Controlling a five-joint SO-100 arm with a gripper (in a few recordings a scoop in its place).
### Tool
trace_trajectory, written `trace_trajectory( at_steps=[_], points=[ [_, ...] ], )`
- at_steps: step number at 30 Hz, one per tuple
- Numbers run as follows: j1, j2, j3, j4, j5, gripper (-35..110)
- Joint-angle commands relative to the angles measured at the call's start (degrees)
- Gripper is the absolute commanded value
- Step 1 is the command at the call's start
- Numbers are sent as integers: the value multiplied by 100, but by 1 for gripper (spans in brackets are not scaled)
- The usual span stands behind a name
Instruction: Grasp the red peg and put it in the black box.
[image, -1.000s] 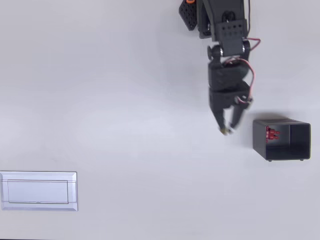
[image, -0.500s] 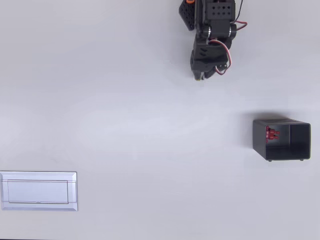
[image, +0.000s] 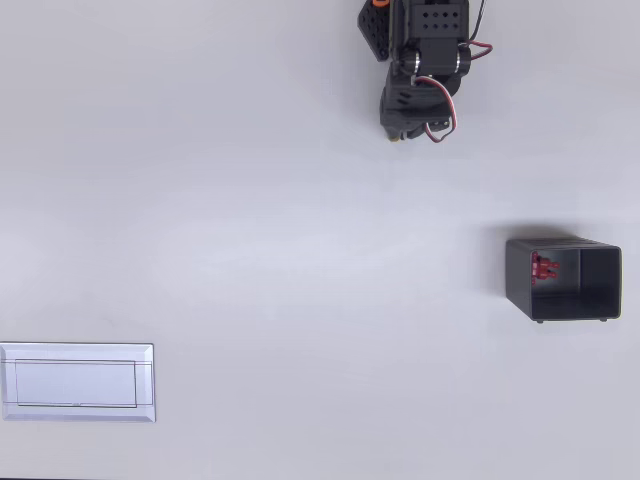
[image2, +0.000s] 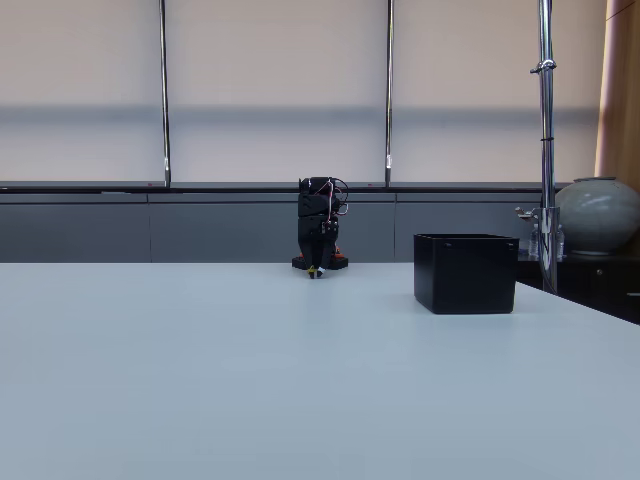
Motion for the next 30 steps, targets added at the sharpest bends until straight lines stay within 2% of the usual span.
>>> trace_trajectory(
  at_steps=[1, 30],
  points=[
    [-44, -167, 62, 237, 9, 0],
    [18, -167, 62, 290, 176, 0]
  ],
)
